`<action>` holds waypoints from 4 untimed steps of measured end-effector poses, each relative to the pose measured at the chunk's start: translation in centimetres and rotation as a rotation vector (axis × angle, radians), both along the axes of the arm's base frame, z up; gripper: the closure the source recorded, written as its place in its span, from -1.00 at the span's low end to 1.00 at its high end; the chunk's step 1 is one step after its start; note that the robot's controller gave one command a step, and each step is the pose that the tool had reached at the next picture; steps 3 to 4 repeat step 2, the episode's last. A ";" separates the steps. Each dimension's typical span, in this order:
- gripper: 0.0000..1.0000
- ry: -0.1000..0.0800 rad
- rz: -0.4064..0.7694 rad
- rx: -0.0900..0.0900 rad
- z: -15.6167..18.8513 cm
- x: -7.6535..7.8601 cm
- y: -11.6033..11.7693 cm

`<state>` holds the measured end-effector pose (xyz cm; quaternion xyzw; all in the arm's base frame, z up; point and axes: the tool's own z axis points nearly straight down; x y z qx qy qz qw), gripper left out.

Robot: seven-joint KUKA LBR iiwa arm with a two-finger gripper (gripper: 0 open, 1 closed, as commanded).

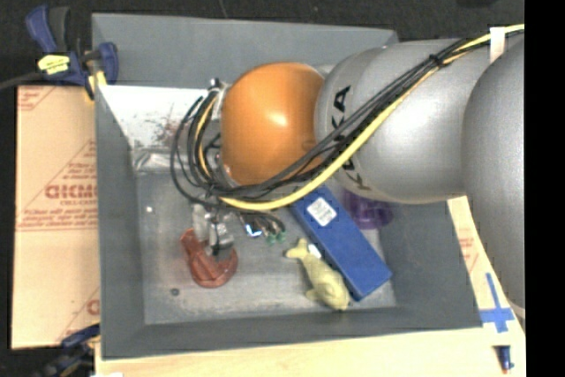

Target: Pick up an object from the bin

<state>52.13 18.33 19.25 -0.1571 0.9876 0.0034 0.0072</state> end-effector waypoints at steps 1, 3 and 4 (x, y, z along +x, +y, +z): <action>1.00 -0.009 -0.043 0.004 -4.3 -1.9 1.6; 1.00 -0.004 -0.013 0.000 2.6 -1.0 0.4; 1.00 -0.004 -0.013 0.000 2.6 -1.0 0.4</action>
Offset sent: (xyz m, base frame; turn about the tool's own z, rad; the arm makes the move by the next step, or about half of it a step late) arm -0.0003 -0.0069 0.0991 -0.0194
